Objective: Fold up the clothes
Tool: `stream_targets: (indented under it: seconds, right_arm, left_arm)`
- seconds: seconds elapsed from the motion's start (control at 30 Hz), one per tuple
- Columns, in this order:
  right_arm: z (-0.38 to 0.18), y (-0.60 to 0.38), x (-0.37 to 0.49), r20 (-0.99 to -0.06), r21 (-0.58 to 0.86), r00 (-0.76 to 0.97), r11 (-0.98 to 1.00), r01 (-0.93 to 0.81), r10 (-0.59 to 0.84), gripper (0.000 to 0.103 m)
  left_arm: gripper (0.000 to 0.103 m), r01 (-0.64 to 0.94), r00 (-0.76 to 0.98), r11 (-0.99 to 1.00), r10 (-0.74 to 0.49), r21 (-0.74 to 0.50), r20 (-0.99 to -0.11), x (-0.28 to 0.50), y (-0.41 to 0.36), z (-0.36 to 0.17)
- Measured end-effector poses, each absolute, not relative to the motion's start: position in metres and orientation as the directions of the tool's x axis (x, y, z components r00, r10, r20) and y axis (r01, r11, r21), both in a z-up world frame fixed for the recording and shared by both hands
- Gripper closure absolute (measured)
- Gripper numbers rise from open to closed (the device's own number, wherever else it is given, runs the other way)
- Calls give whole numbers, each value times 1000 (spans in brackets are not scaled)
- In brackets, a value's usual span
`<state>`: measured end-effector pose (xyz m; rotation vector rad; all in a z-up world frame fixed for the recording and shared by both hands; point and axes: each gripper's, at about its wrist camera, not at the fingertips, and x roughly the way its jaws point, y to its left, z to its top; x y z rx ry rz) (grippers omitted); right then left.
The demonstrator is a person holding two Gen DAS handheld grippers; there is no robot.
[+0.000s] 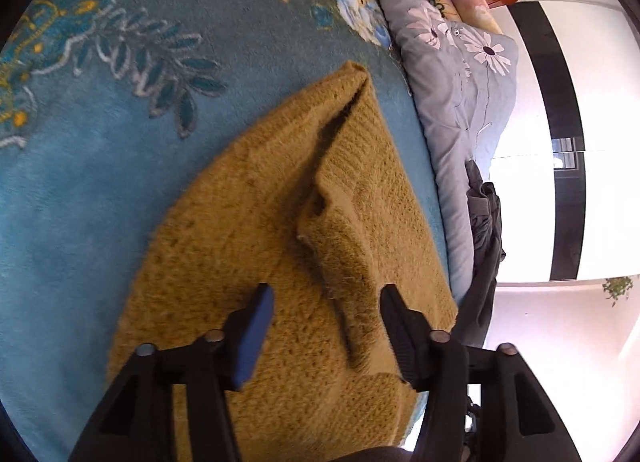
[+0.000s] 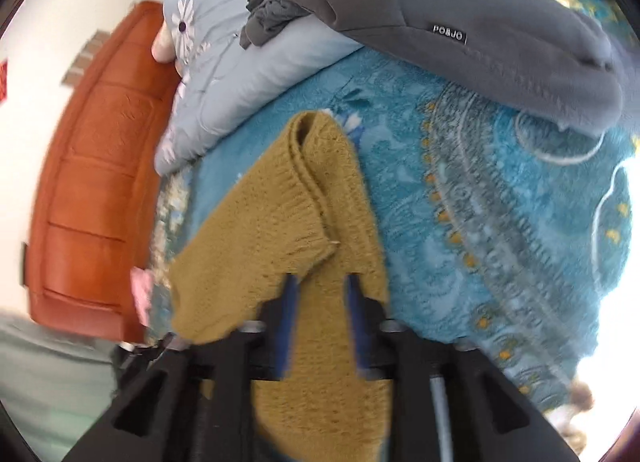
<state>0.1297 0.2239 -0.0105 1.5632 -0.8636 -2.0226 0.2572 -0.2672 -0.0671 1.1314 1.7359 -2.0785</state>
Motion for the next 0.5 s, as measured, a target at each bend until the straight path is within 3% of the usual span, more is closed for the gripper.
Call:
stream_targets:
  seconds: [0.37,0.47,0.5]
  right_arm:
    - [-48,191,114,-615,788,-219,-577,-217,-758,51]
    - [-58,182,109,-603,793,-209,-548,-267,-770,51]
    - [-55,181,111,-602,794,-207,-551,-257,-771,59]
  left_arm:
    - [44,620,-619,-329,353,-712,-702,227,-279,-69]
    - [67,625,-595,-361,354,-693,-721,221,-281,-65]
    - [75,626,-586,-372,357,-686,-728,219,-281,-64]
